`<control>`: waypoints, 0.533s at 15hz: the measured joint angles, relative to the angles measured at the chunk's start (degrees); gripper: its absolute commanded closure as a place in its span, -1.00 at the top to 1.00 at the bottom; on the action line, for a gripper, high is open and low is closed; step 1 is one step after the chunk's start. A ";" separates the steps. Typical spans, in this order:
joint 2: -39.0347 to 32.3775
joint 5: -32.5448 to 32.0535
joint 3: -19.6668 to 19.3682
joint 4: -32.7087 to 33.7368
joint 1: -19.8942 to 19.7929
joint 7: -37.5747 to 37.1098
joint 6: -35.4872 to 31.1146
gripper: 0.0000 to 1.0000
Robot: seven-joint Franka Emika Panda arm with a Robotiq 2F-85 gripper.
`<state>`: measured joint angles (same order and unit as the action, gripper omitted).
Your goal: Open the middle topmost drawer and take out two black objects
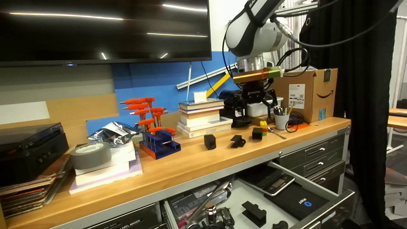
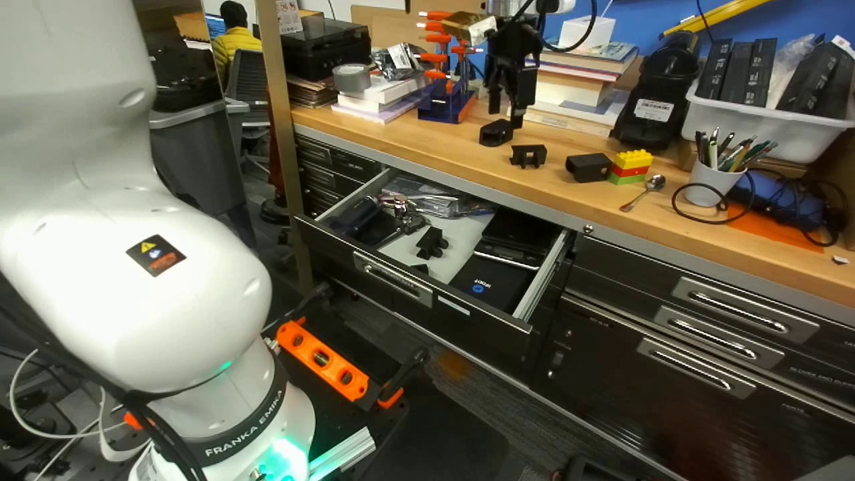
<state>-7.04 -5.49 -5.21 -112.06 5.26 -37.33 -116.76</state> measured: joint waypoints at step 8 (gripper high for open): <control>25.40 9.41 2.96 -17.79 -0.44 21.25 11.38 1.00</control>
<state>18.36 3.92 -2.25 -129.84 4.82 -16.08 -105.38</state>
